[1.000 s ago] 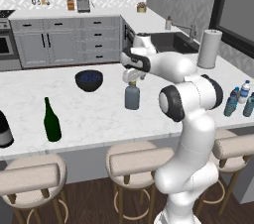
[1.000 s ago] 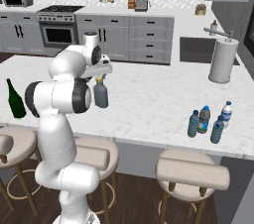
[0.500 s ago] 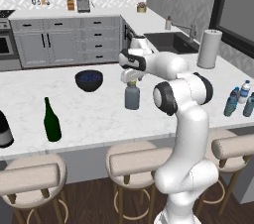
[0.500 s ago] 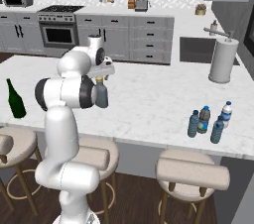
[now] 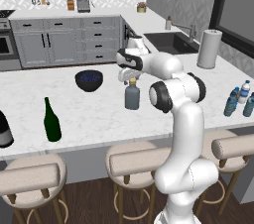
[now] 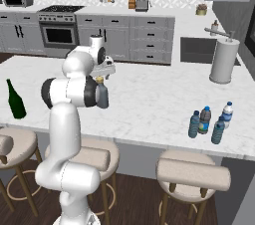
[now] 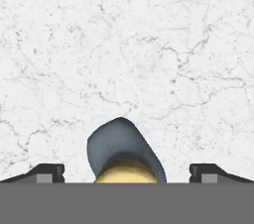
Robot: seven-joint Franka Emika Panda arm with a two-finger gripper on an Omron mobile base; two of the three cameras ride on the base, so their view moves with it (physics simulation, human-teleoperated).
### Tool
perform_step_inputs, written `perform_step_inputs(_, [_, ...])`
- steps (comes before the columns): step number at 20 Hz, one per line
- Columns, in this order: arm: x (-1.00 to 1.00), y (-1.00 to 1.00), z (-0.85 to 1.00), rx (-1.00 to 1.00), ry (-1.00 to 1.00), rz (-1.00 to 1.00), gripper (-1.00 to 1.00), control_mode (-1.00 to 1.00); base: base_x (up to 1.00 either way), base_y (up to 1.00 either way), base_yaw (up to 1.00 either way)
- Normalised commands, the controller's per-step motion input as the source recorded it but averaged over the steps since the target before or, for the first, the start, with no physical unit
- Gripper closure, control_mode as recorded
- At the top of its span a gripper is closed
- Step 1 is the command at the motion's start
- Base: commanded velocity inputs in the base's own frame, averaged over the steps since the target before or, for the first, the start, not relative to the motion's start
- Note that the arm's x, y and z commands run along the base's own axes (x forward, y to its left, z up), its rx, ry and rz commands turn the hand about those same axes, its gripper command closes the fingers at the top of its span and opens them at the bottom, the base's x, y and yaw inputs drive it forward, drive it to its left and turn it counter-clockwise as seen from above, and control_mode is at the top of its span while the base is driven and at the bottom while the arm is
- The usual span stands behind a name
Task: Move the plastic bottles in the middle to the plastics group, and the glass bottles in the middle to the glass group.
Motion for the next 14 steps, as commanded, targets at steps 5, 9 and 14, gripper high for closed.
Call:
perform_step_inputs(5, [0.01, 0.0, -0.05, 0.0, 0.0, 0.0, -1.0, -1.0, 0.0, 0.0, 0.0])
perform_step_inputs(9, [-0.04, -0.02, -0.05, 0.0, 0.0, 0.0, -1.0, -1.0, 0.0, 0.0, 0.0])
perform_step_inputs(14, [-0.1, -0.01, -0.03, 0.0, 0.0, 0.0, -1.0, -1.0, 0.0, 0.0, 0.0])
